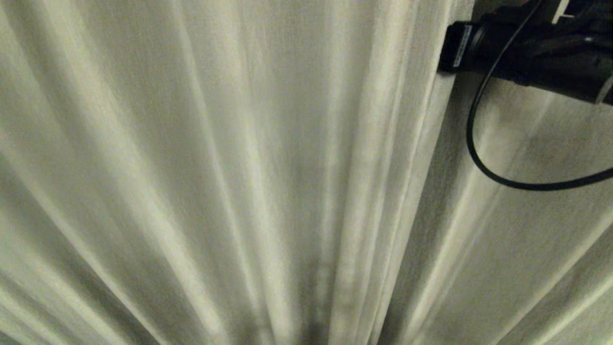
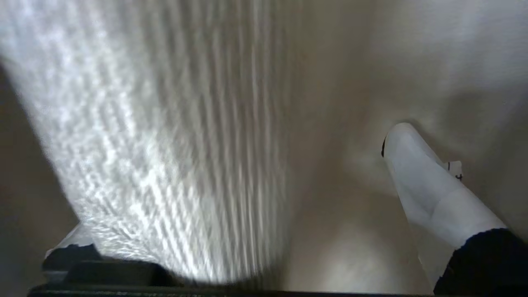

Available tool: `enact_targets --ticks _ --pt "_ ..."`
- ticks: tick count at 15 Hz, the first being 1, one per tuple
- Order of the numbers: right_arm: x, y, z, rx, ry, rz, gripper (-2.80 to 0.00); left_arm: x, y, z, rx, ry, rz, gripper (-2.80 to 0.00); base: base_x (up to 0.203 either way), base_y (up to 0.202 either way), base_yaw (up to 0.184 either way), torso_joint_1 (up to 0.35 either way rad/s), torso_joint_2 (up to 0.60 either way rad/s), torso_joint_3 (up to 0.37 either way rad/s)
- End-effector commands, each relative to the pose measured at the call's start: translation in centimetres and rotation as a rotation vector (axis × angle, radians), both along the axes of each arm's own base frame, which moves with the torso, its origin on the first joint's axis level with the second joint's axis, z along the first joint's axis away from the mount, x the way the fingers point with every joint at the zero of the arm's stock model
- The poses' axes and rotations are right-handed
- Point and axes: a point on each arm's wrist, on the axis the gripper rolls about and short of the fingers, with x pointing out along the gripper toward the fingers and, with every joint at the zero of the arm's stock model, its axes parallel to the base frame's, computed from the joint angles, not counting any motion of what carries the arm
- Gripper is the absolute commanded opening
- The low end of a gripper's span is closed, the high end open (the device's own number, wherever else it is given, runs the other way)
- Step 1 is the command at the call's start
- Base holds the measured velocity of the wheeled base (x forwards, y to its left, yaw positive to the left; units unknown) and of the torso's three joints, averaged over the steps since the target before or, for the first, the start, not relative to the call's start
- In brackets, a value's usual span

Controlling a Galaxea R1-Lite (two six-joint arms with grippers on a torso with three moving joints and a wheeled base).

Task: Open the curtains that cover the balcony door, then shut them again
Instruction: Pull the outer curtains open on both sides

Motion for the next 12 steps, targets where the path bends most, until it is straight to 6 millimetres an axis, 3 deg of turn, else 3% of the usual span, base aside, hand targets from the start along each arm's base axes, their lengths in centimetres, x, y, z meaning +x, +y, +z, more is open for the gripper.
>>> enact_targets --ticks 1,6,12 --pt "1.6 0.5 -0.5 0.019 -0.005 -0.085 0.0 0.0 0.0 0.0 0.0 -0.001 0.0 -2.8 0.0 0.0 0.0 0.0 0.0 0.0" --pt "2.5 0.8 0.6 0.05 -0.042 -0.14 0.0 0.0 0.0 0.0 -0.001 -0.001 0.0 -2.8 0.0 0.0 0.0 0.0 0.0 0.0" --pt "2.1 0.6 1.1 0.057 -0.057 -0.145 0.0 0.0 0.0 0.0 0.0 -0.001 0.001 -2.8 0.0 0.0 0.0 0.0 0.0 0.0"
